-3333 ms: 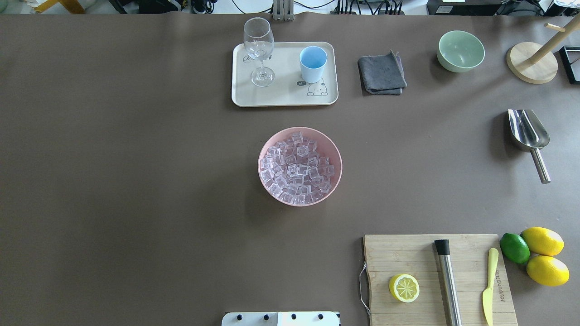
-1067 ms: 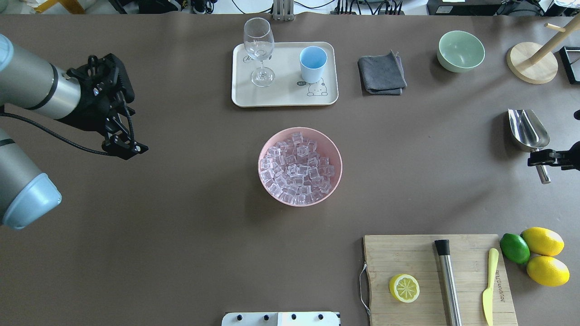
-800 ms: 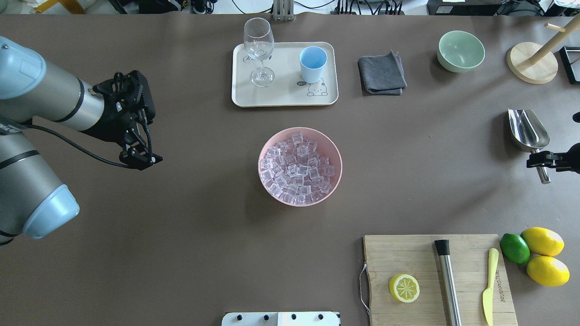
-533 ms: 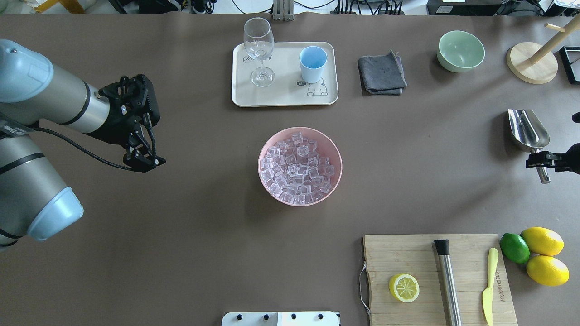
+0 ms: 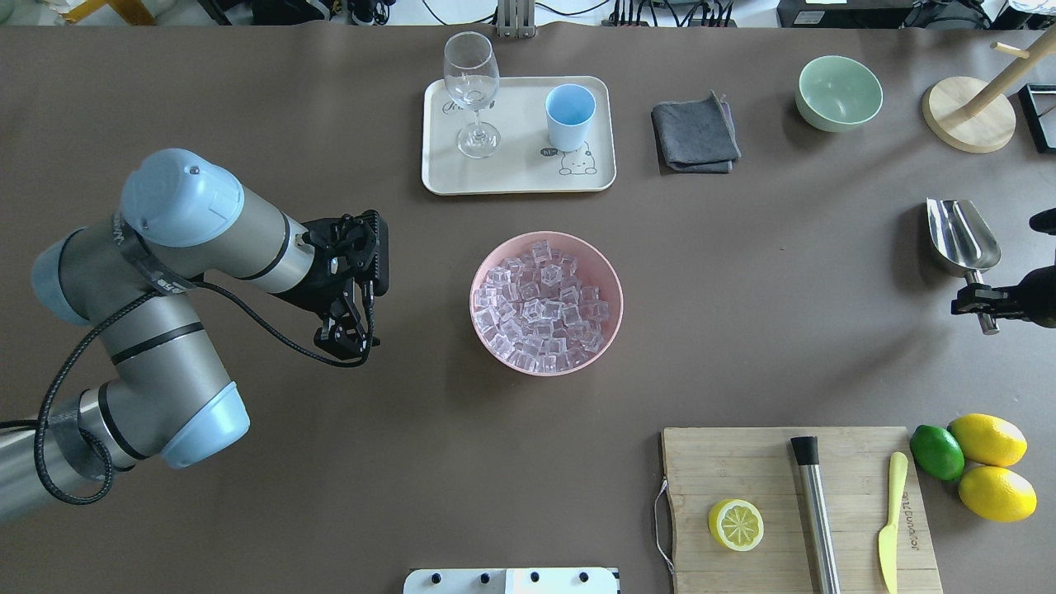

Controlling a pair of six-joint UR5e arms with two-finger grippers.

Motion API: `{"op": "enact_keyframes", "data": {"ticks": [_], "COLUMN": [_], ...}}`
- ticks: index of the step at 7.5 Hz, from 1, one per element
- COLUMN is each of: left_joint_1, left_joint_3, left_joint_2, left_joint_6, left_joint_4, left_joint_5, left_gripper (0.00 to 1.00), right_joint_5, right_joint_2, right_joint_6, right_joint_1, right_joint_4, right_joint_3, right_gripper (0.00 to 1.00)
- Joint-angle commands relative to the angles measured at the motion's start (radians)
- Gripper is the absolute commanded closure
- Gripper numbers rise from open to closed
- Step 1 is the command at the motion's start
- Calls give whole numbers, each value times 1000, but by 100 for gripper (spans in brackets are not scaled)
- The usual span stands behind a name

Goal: Put ice in cup with scoop
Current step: 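Reach the left gripper to the pink bowl rim while the right approaches the scoop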

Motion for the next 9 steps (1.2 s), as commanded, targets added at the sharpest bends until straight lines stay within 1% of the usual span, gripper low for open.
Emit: {"op": "enact_keyframes", "data": {"ticks": [1, 2, 3, 4, 5, 6, 7, 8, 9], "left_joint_1": [8, 19, 28, 28, 31, 34, 34, 36, 37], "left_joint_3": [58, 102, 154, 179, 207, 254, 271, 300, 310], "left_joint_2": [-31, -37, -84, -106, -129, -153, -161, -181, -183], "left_joint_6": [6, -17, -120, -134, -129, -128, -134, -135, -137], "left_joint_4": [-58, -129, -158, -161, -175, -213, -230, -244, -263], "left_joint_5": [-18, -17, -17, -18, -17, -14, -4, 3, 29], "left_gripper": [2, 2, 2, 2, 3, 3, 3, 3, 3], "right_joint_5": [41, 97, 107, 113, 114, 117, 151, 241, 204], "right_joint_2": [-20, -28, -28, -28, -14, -5, 34, 86, 101], "right_joint_6": [-38, -97, -259, -461, -625, -811, -914, -976, -1013], "right_joint_1": [0, 6, 40, 72, 92, 118, 139, 181, 183], "right_joint_4": [-12, -41, -138, -217, -327, -345, -383, -535, -628], "right_joint_3": [46, 91, 146, 203, 261, 275, 286, 321, 394], "right_gripper": [100, 100, 100, 100, 100, 100, 100, 100, 100]}}
